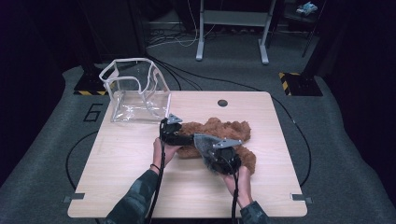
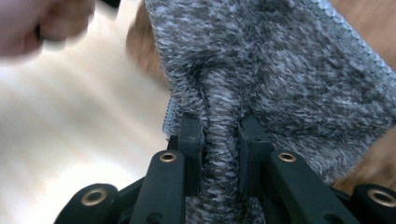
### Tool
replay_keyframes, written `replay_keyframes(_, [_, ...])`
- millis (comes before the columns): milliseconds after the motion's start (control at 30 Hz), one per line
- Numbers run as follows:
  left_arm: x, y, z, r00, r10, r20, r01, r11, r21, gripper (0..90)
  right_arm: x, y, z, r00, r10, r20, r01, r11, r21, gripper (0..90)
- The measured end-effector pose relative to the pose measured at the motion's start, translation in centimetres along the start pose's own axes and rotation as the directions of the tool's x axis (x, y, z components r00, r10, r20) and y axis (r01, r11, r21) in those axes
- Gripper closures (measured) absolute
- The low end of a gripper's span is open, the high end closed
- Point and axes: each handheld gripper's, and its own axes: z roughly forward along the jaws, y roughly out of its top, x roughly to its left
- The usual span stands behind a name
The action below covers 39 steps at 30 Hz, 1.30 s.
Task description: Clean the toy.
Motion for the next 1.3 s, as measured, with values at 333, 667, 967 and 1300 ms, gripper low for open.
replay_keyframes(333, [0.2, -0.1, -0.1, 0.9998, -0.002, 0.020, 0.002, 1.0000, 0.008, 20.1, -1.0, -2.4, 2.5, 0.9976, 0.043, 0.053, -0.047, 0.996, 0.078, 75.3])
replay_keyframes(667, [-0.6, 1.1, -1.4, 0.9981, 0.060, 0.011, -0.060, 0.9972, -0.045, 20.7, -1.2, -4.6, 2.3, 0.9978, 0.046, 0.049, -0.053, 0.987, 0.152, 75.1])
replay_keyframes(967, [0.2, 0.7, -0.5, 0.9995, 0.032, -0.003, -0.032, 0.9995, 0.009, 21.2, -0.2, -1.3, 0.8, 0.9989, 0.002, 0.046, -0.005, 0.998, 0.070, 74.7])
replay_keyframes(1300, [0.6, 0.3, -0.1, 1.0000, 0.000, 0.004, 0.000, 0.9998, 0.022, 21.4, 0.3, 0.2, 4.0, 0.9991, 0.012, 0.040, -0.015, 0.998, 0.062, 75.1])
